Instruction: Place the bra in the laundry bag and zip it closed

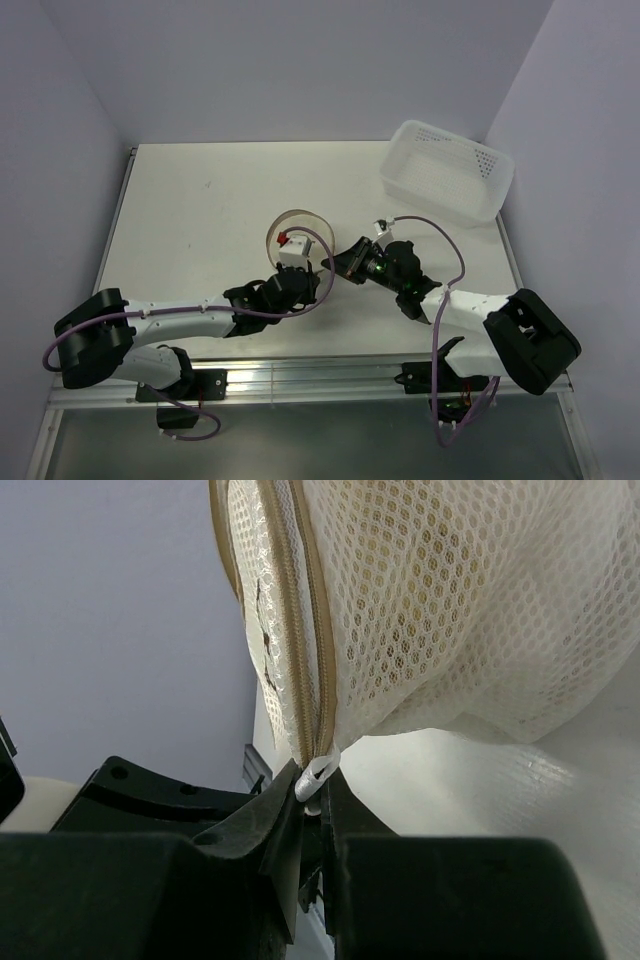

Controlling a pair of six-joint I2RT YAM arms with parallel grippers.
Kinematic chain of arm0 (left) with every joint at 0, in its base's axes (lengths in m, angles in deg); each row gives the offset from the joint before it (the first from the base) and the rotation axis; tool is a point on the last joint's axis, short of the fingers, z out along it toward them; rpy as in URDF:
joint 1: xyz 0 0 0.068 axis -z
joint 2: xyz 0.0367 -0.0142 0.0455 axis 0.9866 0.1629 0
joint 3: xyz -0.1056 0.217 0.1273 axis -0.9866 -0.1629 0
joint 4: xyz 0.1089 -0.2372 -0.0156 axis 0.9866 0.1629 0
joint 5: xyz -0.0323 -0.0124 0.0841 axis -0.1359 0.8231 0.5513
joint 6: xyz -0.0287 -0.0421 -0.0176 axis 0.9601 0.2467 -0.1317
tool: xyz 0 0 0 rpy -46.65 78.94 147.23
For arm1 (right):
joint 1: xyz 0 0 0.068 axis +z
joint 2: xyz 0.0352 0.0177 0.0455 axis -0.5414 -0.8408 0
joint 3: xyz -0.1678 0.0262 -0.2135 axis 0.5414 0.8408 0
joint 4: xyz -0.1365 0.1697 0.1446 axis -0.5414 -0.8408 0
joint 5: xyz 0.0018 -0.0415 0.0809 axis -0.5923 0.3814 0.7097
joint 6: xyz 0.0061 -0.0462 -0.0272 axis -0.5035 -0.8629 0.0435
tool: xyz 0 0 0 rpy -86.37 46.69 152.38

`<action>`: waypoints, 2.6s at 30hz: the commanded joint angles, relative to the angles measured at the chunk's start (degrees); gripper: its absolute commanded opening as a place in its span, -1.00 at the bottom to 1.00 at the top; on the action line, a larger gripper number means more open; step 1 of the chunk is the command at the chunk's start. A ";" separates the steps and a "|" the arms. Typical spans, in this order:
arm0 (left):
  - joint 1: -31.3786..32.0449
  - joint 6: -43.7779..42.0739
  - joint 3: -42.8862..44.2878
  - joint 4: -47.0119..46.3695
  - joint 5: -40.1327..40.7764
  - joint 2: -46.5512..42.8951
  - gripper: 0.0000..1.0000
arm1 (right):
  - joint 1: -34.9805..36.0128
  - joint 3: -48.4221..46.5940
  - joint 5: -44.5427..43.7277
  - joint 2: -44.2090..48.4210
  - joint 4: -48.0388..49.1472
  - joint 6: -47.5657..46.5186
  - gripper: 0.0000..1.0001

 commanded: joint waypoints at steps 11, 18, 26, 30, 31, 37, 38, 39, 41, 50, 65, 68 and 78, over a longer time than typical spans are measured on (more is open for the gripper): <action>-1.01 -0.24 -3.94 4.28 8.95 -8.26 -1.00 | -3.01 -5.34 1.59 3.19 -7.76 -6.93 -1.00; -4.52 1.70 -7.46 12.09 10.89 -16.54 -1.00 | -7.93 -11.14 7.21 2.14 -18.83 -16.34 -1.00; -4.70 1.70 -7.11 10.27 3.52 -21.56 -1.00 | -11.10 -23.79 8.10 -3.75 -28.78 -22.94 -1.00; -4.26 3.45 -6.93 2.28 -3.16 -19.98 -1.00 | -10.40 -25.48 4.78 -3.07 -30.36 -22.77 0.32; -4.26 4.15 -6.84 -0.52 -3.96 -19.54 -0.99 | -9.96 -23.30 4.15 -2.01 -29.67 -22.59 0.40; -4.26 4.69 -4.47 -5.55 -5.55 -16.72 -0.99 | -4.87 -7.14 -1.19 12.22 -24.13 -16.27 0.50; -4.17 4.60 -4.04 -6.43 -5.55 -15.94 -1.00 | -1.90 -5.88 -2.17 13.72 -23.51 -14.35 0.50; -4.17 4.51 -3.86 -6.87 -5.55 -15.58 -1.00 | -0.30 -4.91 -2.88 15.74 -22.55 -13.54 0.50; -4.00 4.51 -3.68 -7.75 -5.72 -14.36 -1.00 | 2.42 -4.73 -3.06 16.37 -21.31 -12.31 0.50; -3.47 4.07 -3.94 -8.89 -5.81 -11.54 -1.00 | 3.76 -7.01 -5.26 12.25 -15.25 -9.41 0.28; -3.03 2.49 -5.52 -7.93 -4.85 -11.18 -0.99 | 3.58 -8.33 -8.25 9.69 -14.54 -9.23 -0.78; -3.03 2.31 -5.70 -7.14 -3.88 -11.89 -1.00 | 3.23 -8.16 -7.64 9.43 -14.19 -9.32 -0.61; -2.06 2.05 -5.09 -8.19 -4.14 -10.57 -1.00 | 3.32 -7.89 -5.26 8.46 -12.26 -8.97 -0.28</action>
